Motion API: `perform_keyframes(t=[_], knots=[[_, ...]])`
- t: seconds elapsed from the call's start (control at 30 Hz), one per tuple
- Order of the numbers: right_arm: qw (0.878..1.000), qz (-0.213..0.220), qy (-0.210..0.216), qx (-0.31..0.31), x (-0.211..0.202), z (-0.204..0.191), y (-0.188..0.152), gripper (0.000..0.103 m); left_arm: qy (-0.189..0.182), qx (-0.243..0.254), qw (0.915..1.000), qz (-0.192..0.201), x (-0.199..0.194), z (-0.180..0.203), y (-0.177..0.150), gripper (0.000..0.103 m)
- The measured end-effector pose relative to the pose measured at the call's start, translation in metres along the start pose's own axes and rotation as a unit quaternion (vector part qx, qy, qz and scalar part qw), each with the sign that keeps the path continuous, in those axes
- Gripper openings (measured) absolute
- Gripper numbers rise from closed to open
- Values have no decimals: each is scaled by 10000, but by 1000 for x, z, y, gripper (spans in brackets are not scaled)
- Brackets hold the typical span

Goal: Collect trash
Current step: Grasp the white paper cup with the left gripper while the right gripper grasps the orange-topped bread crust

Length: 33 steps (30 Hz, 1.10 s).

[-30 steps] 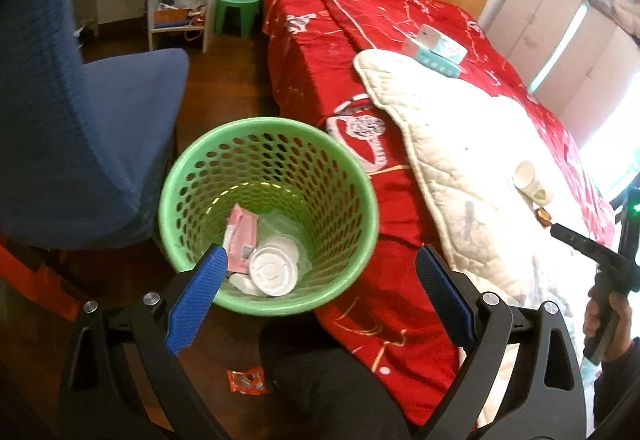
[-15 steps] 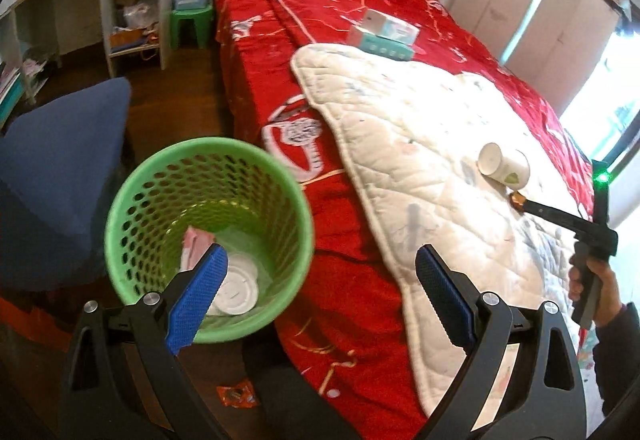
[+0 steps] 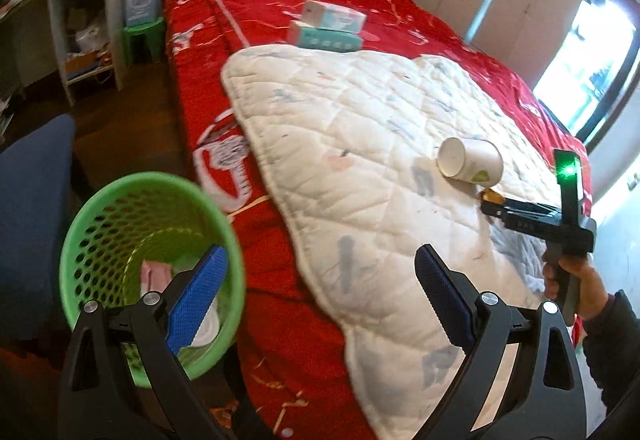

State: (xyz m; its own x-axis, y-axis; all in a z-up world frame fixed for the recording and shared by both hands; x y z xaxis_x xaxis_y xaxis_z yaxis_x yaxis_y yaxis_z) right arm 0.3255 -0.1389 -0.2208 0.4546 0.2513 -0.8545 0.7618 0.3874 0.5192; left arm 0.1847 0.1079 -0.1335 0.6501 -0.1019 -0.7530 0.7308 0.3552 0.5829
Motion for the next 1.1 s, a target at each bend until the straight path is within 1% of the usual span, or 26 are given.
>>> perform_keyframes(t=[0.1, 0.17, 0.2, 0.27, 0.33, 0.43, 0.6, 0.7, 0.83, 0.93, 1.03, 1.07, 1.1], knots=[[10000, -1, -20, -10, 1, 1, 1, 54, -155, 151, 9998, -43, 10, 16, 7, 93], [10000, -2, -14, 23, 1, 4, 2, 49, -239, 249, 9994, -75, 18, 28, 13, 93], [10000, -4, -18, 22, 1, 4, 3, 44, -322, 303, 9990, -88, 22, 36, 16, 92], [10000, -21, -8, 11, 0, 5, 2, 43, -428, 402, 9982, -96, 29, 49, 21, 92], [10000, 8, -14, -6, -4, 6, 2, 40, -529, 528, 9971, -122, 38, 62, 25, 92], [10000, 37, 31, 63, -11, 9, -1, 38, -641, 841, 9943, -150, 50, 86, 30, 92], [9999, 71, 85, 129, -26, 17, -10, 37, -897, 1275, 9875, -246, 75, 119, 36, 92], [9996, 61, 130, 242, -34, 22, -18, 37, -962, 1505, 9835, -295, 89, 134, 39, 92], [9994, 79, 163, 305, -44, 26, -25, 37, -1250, 1751, 9756, -434, 106, 154, 43, 93], [9990, 116, 201, 370, -52, 29, -29, 37, -1318, 1952, 9706, -490, 118, 166, 46, 94], [9986, 156, 257, 430, -60, 31, -33, 37, -1362, 2206, 9645, -510, 130, 178, 50, 94], [9985, 168, 263, 441, -62, 32, -35, 37, -1407, 2325, 9608, -556, 136, 183, 51, 94], [9984, 178, 273, 463, -64, 33, -36, 37, -1390, 2388, 9594, -565, 140, 185, 52, 94]])
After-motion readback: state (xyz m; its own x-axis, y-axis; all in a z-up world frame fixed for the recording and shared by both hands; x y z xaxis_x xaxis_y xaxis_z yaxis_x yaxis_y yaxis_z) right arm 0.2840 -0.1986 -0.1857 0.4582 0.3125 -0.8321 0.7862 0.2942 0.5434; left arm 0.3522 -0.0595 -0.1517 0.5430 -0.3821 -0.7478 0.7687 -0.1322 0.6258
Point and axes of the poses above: each gripper's, at about its wrist camera, not at the fingertips, and x roughly the way its jaws point, z to its right, y to its top, the point moved 6 cm from there along x, roughly the way its jaws point, and after that the axes turned 6 degrees about -x, right-handed, at the moved point
